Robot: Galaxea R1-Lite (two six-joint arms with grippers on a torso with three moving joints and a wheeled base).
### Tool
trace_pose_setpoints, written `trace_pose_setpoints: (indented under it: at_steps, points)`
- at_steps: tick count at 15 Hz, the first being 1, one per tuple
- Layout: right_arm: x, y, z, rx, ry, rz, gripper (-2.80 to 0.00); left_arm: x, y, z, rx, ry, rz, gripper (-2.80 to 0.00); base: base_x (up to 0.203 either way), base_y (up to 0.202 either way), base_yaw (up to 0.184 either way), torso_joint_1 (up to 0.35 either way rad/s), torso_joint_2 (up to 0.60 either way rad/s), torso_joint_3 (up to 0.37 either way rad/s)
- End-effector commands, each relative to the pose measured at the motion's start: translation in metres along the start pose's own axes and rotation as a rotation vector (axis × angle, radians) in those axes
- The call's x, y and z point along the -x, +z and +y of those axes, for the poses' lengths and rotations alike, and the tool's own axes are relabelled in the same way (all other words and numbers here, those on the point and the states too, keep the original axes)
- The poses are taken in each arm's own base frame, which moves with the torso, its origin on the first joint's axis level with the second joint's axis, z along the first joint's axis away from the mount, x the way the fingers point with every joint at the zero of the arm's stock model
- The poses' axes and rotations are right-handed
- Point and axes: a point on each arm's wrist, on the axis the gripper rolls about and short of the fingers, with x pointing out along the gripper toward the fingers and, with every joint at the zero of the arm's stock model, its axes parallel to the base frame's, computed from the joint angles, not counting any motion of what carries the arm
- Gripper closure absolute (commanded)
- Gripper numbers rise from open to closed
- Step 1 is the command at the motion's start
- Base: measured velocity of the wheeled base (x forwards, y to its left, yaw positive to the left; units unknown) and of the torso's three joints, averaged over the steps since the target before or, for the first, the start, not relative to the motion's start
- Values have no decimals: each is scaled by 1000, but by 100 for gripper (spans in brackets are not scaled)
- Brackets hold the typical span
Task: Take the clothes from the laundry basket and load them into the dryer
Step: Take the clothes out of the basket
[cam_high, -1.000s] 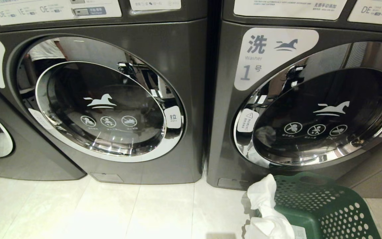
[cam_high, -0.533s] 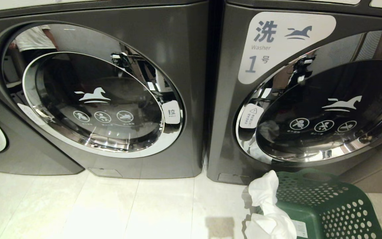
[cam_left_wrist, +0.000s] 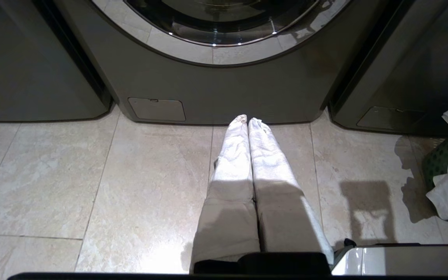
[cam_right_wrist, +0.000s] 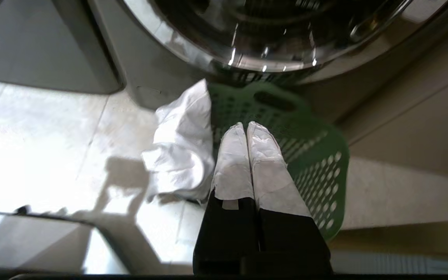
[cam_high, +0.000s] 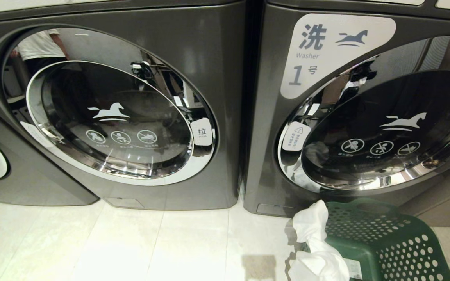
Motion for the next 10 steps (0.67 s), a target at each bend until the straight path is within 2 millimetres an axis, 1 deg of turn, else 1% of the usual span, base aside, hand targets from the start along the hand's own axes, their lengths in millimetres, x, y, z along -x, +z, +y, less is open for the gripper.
trace_pose_setpoints:
  at_steps: [1,2,3,5,7,8,9,10]
  points:
    - [-33,27,-4,-45,17,181,0,0,0,0,0,0,0,0,0,0,0,0,0,0]
    - [-48,30,-5,-88,11,272,0,0,0,0,0,0,0,0,0,0,0,0,0,0]
    - [-62,29,-6,-132,-13,360,0,0,0,0,3,0,-2,0,0,0,0,0,0,0]
    - [-84,18,-7,-190,-78,502,0,0,0,0,3,0,-2,0,0,0,0,0,0,0]
    - [-102,-6,-6,-232,-136,580,0,0,0,0,3,0,-2,0,0,0,0,0,0,0]
    - [-105,-17,-5,-256,-153,602,0,0,0,0,3,0,-2,0,0,0,0,0,0,0]
    - [-109,-29,-3,-294,-156,632,0,0,0,0,3,0,-2,0,0,0,0,0,0,0]
    - [-113,-35,-1,-359,-107,641,0,0,0,0,3,0,-2,0,0,0,0,0,0,0]
